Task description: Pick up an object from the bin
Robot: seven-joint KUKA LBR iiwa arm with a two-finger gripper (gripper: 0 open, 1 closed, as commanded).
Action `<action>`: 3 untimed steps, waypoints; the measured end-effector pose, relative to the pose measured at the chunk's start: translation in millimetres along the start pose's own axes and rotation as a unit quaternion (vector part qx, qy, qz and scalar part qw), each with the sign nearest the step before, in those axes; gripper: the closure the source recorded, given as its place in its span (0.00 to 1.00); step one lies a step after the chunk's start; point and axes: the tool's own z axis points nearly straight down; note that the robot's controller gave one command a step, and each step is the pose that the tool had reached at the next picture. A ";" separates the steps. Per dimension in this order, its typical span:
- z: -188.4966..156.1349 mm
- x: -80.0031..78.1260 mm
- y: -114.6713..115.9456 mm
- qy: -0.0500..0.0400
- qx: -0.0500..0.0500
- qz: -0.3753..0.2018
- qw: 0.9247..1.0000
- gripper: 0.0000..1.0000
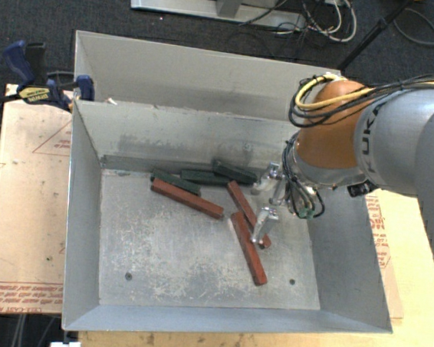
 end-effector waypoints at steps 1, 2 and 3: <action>0.1 -1.6 20.7 -0.007 0.001 0.024 1.000 0.00; 2.1 1.1 27.8 -0.007 0.000 0.027 1.000 0.00; -29.7 21.2 36.9 0.000 0.000 0.016 1.000 0.00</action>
Offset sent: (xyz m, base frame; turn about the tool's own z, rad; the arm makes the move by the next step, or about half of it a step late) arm -0.0055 0.0282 -0.0227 0.0254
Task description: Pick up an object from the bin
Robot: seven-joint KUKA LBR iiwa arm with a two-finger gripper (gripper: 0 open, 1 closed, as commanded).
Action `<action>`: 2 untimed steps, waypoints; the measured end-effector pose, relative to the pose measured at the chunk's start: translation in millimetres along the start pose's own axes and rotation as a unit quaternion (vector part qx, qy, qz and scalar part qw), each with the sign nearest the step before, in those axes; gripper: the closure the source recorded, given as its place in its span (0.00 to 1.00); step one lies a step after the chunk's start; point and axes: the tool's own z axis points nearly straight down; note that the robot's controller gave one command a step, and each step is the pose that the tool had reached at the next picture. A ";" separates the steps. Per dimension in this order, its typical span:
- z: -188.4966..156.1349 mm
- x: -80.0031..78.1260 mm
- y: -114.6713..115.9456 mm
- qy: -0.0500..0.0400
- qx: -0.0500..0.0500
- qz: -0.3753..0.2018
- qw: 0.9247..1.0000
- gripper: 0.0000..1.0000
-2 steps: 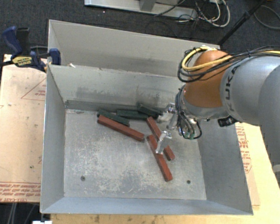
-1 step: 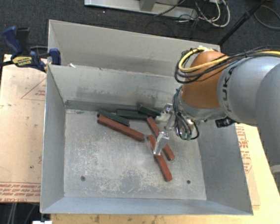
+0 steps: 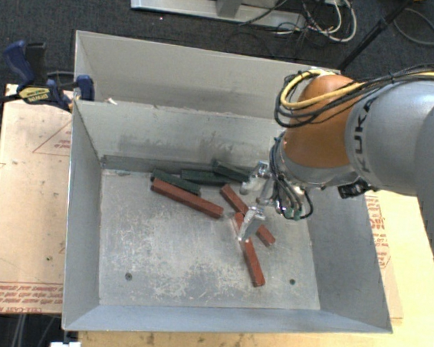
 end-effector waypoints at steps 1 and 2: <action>-15.8 -17.9 -21.0 -0.010 -0.002 -0.015 1.000 0.00; 35.6 -41.7 -5.2 -0.014 -0.003 0.077 0.997 1.00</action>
Offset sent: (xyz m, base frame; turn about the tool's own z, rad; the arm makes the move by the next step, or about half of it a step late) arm 0.0327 -0.0120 -0.0454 0.1557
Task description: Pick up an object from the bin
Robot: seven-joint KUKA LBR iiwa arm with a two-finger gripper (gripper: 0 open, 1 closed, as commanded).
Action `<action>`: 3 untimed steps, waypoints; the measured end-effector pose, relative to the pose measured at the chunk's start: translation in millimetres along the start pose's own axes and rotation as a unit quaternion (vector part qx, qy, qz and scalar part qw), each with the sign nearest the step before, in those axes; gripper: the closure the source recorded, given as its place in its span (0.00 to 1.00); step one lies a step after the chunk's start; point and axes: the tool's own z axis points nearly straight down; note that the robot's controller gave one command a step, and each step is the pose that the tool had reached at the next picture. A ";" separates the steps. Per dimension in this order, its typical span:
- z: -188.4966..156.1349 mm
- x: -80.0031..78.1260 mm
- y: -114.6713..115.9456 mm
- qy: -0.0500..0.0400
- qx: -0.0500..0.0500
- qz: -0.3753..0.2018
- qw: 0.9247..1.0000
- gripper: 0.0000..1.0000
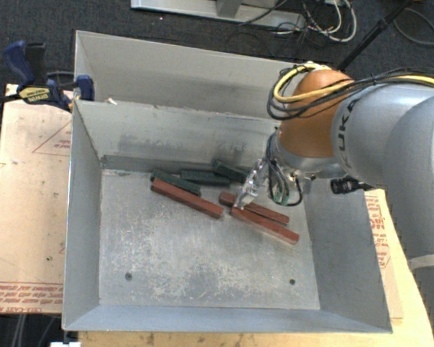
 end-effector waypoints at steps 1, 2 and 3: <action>0.0 0.0 0.0 0.000 0.000 0.000 1.000 1.00; -24.9 -1.2 4.1 0.009 0.003 -0.010 1.000 1.00; -40.8 -7.9 -8.1 0.010 0.003 0.005 1.000 0.00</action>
Offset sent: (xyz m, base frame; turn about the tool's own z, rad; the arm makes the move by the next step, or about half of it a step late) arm 0.0024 0.0049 0.0329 -0.0262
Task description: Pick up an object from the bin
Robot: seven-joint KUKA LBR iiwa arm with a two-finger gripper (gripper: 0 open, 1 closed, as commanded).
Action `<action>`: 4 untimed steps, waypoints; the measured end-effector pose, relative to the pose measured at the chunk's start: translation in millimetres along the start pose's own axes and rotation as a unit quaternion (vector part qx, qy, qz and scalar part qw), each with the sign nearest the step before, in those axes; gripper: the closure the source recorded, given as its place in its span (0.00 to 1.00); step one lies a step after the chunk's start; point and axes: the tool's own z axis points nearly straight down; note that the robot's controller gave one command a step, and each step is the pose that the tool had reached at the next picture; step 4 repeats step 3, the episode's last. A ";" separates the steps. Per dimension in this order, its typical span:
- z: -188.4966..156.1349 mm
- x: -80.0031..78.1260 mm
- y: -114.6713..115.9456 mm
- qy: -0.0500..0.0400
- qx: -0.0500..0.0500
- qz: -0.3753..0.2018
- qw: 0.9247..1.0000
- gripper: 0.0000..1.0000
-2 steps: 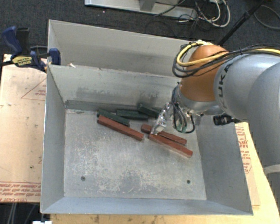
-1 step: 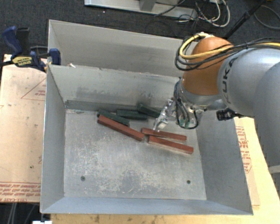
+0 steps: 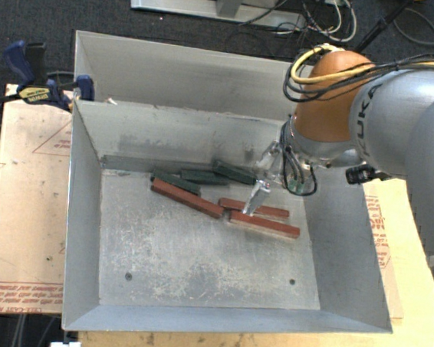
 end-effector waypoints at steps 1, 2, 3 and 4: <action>0.0 0.1 0.2 0.000 0.000 0.000 1.000 0.00; 48.3 34.6 -12.5 -0.010 -0.003 -0.016 1.000 1.00; 48.3 34.6 -12.4 -0.010 -0.003 -0.016 1.000 1.00; 48.3 34.6 -12.4 -0.010 -0.003 -0.016 1.000 1.00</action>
Offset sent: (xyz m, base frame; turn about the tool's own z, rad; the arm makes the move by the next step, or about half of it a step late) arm -0.0442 -0.0008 -0.0578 -0.0319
